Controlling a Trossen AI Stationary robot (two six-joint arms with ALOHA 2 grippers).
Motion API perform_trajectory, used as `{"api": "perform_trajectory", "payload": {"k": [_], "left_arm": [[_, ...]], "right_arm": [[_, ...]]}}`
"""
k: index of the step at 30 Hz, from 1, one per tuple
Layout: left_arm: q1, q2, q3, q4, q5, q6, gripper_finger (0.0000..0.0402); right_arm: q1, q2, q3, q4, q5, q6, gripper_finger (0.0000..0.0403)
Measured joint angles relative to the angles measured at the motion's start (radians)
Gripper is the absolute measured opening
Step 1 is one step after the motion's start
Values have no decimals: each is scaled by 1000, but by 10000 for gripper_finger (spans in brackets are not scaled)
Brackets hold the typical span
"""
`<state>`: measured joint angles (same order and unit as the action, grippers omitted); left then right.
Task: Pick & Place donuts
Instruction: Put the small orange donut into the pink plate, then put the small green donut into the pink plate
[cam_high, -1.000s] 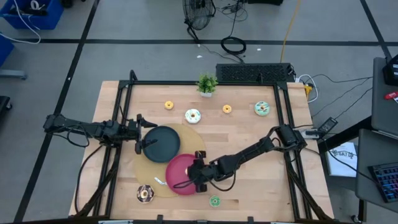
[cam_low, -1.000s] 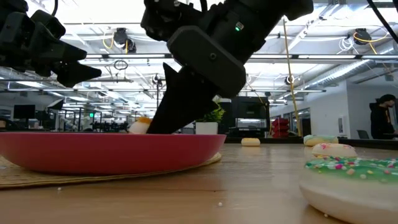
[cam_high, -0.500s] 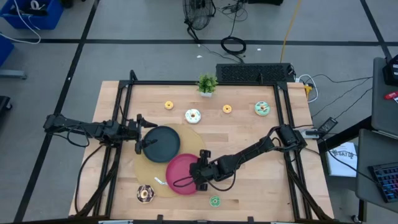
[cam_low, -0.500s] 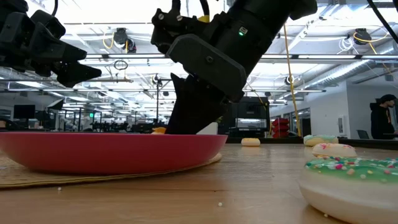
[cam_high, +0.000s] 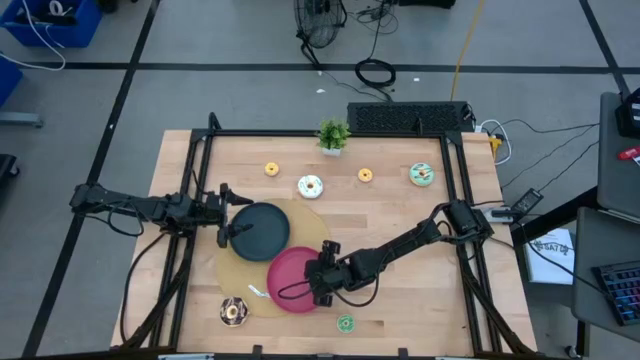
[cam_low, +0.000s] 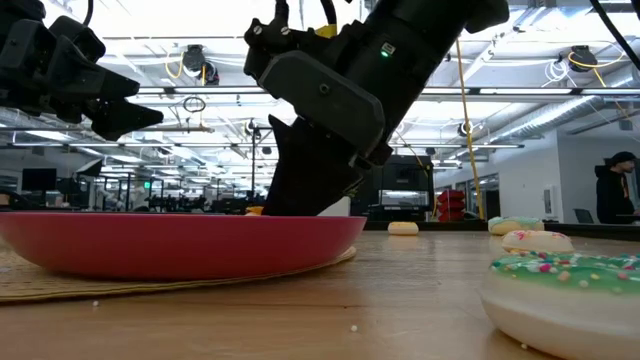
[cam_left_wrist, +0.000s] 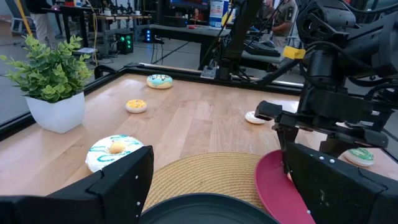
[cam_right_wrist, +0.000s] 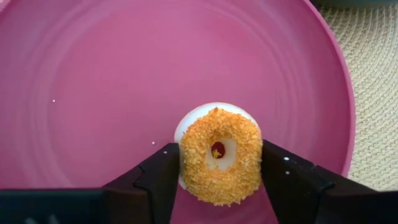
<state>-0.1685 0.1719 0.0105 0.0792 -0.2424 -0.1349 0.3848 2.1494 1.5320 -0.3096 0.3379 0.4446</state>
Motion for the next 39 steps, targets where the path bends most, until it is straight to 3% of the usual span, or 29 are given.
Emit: {"api": "perform_trajectory", "payload": {"k": [7, 15, 30, 34, 39], "left_arm": [[0, 0, 0, 0, 0, 0, 365], [0, 0, 0, 0, 2, 0, 365], [0, 0, 0, 0, 1, 0, 365], [0, 0, 0, 0, 1, 0, 365], [0, 0, 0, 0, 1, 0, 365]], "right_arm": [[-5, -49, -1, 5, -1, 1, 270], [1, -156, -1, -70, -22, 47, 274], [95, -288, -1, -807, -107, 605, 263], [125, -284, -1, -768, -117, 656, 263], [180, -283, -1, -441, -160, 486, 263]]}}
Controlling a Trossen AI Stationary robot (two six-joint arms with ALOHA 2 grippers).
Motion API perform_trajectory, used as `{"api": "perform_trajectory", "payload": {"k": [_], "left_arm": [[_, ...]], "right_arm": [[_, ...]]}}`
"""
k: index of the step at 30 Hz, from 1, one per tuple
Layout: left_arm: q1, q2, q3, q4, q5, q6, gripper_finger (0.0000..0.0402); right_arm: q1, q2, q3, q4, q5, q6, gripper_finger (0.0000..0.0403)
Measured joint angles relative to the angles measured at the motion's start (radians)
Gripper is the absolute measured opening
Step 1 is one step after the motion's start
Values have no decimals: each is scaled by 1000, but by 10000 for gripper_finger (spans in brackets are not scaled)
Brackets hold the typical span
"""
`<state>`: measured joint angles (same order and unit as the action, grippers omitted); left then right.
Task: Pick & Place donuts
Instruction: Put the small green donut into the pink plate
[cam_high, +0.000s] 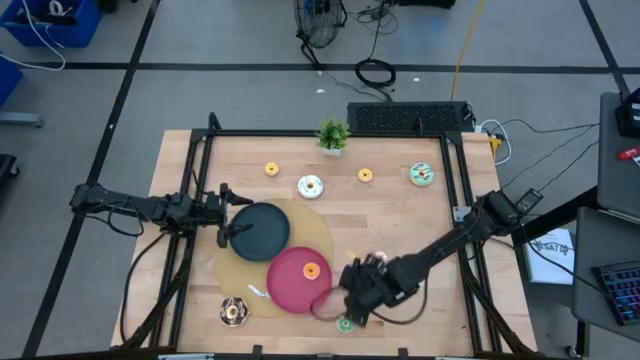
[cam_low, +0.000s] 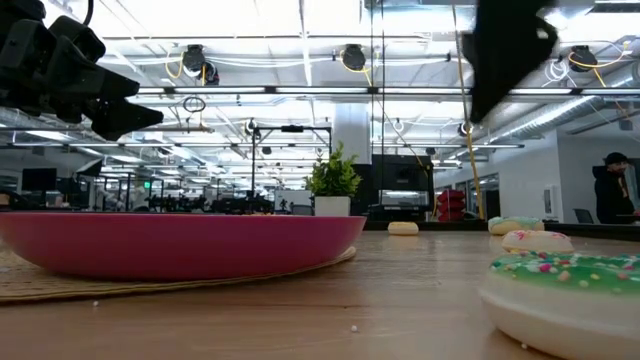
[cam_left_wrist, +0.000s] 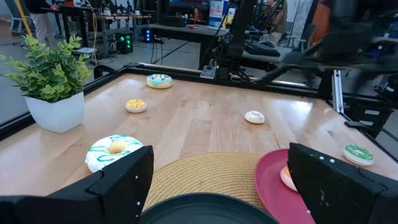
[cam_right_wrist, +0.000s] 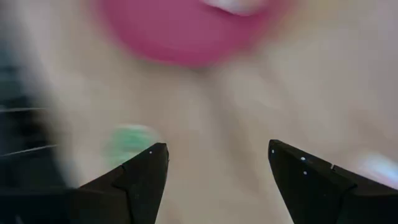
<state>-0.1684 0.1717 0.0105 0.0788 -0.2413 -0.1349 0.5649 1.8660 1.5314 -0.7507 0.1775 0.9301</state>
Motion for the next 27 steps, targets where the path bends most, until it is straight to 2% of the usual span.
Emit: {"api": "perform_trajectory", "payload": {"k": [4, 7, 13, 20, 27], "left_arm": [[0, 0, 0, 0, 0, 0, 365], [0, 0, 0, 0, 0, 0, 365], [0, 0, 0, 0, -1, 0, 365], [0, 0, 0, 0, -1, 0, 365], [0, 0, 0, 0, -1, 0, 365]], "right_arm": [[58, 1, 0, 244, 2, -189, 263], [94, 21, 0, 313, 31, -263, 263], [130, 106, 0, 315, 113, -313, 263], [129, 175, 0, 276, 111, -311, 263], [126, 178, 0, 239, 112, -230, 263]]}}
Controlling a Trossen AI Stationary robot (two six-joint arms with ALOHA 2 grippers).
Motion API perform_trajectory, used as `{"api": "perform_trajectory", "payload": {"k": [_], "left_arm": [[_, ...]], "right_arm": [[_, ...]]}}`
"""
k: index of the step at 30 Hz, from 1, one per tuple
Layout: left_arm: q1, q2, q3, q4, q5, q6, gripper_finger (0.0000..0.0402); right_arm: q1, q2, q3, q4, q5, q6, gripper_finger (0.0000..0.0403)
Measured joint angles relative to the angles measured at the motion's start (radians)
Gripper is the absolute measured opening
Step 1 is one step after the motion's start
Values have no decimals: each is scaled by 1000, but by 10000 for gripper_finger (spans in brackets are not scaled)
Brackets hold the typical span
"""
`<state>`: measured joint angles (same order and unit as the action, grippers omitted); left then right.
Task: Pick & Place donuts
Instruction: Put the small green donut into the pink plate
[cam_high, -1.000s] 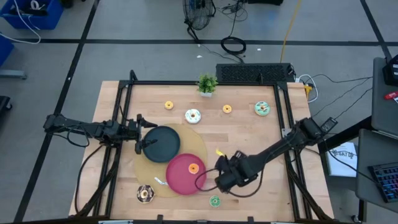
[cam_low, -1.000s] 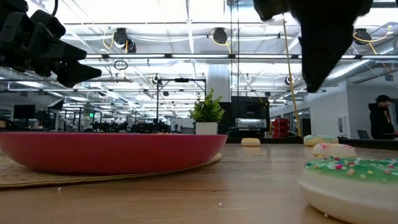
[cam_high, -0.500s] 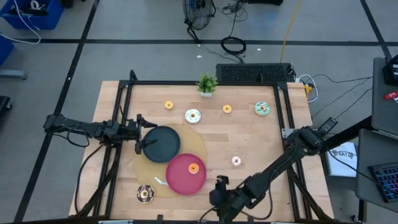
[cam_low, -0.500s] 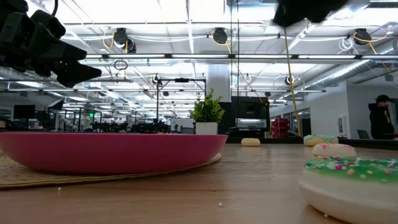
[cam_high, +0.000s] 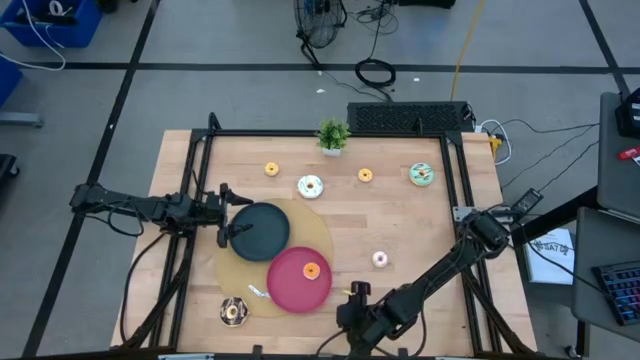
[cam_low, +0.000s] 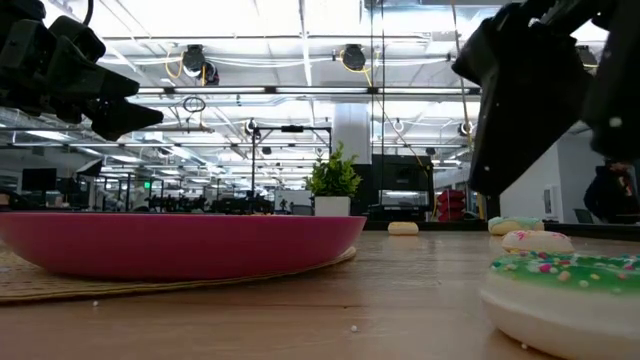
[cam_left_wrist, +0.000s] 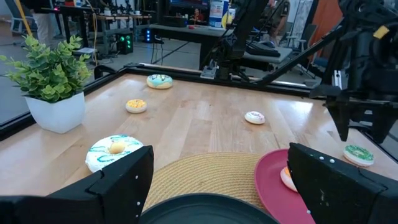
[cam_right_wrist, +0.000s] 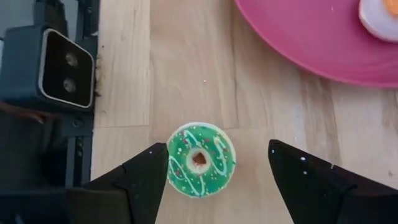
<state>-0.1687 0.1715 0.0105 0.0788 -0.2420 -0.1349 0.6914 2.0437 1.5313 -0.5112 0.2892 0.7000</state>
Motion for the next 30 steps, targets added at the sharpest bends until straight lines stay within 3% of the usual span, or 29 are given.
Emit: {"api": "perform_trajectory", "payload": {"k": [30], "left_arm": [[0, 0, 0, 0, 0, 0, 365]], "right_arm": [[16, 85, 0, 28, -55, 66, 258]]}}
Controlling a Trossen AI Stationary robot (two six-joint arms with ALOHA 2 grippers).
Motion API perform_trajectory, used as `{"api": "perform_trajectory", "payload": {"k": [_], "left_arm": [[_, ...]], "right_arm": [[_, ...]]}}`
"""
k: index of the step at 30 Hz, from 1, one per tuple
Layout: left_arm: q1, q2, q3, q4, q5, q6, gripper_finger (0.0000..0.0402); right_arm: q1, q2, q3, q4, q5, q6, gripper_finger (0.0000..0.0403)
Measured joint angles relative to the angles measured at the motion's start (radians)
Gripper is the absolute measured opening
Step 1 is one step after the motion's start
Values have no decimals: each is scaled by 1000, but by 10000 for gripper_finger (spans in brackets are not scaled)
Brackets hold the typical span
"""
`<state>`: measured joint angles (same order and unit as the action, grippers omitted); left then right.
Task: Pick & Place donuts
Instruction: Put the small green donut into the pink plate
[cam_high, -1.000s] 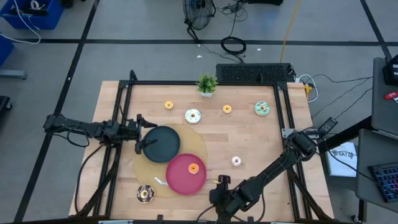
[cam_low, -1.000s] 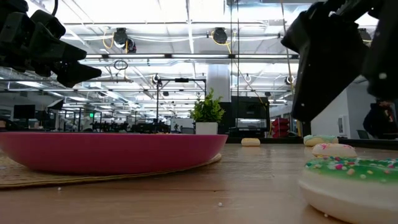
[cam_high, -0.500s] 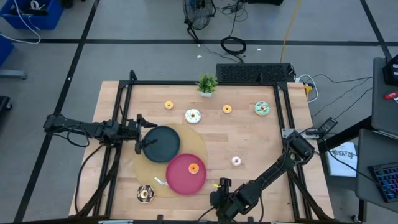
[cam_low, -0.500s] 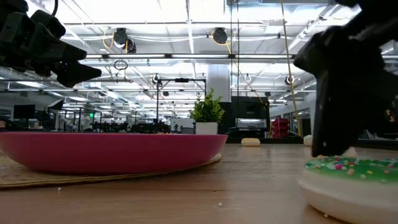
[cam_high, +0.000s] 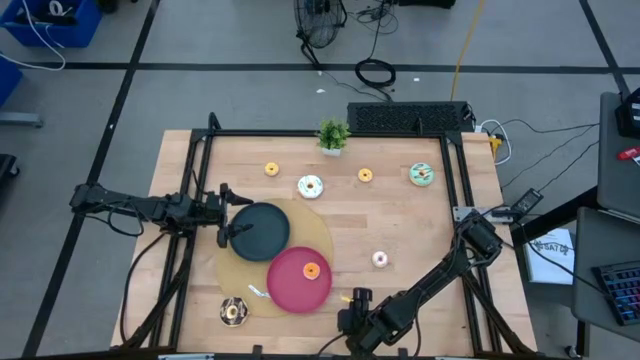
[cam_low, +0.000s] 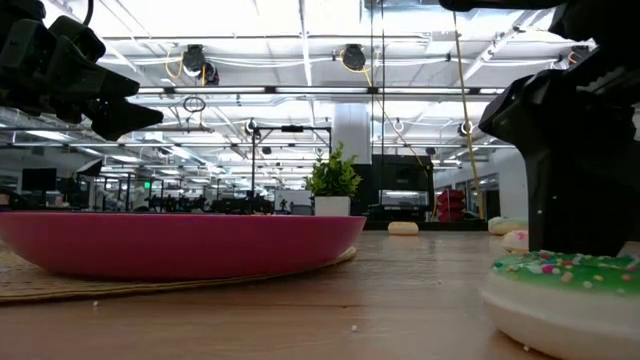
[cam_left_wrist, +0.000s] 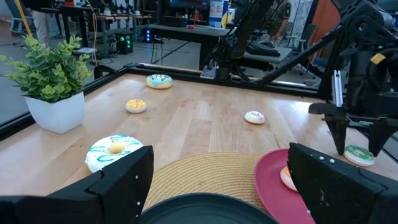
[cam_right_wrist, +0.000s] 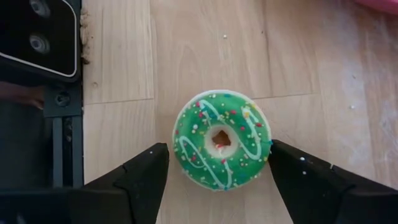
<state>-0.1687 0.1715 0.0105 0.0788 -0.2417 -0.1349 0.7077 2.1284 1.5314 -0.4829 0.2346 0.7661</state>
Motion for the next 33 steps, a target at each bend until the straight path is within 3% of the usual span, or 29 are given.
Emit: {"api": "perform_trajectory", "payload": {"k": [14, 23, 33], "left_arm": [[0, 0, 0, 0, 0, 0, 365], [0, 0, 0, 0, 0, 0, 365], [0, 0, 0, 0, 0, 0, 365]], "right_arm": [[-14, 1, 0, -22, 29, -50, 190], [-20, 1, 0, -43, 109, 25, 171], [-28, 1, 0, -68, 103, 57, 166]]}}
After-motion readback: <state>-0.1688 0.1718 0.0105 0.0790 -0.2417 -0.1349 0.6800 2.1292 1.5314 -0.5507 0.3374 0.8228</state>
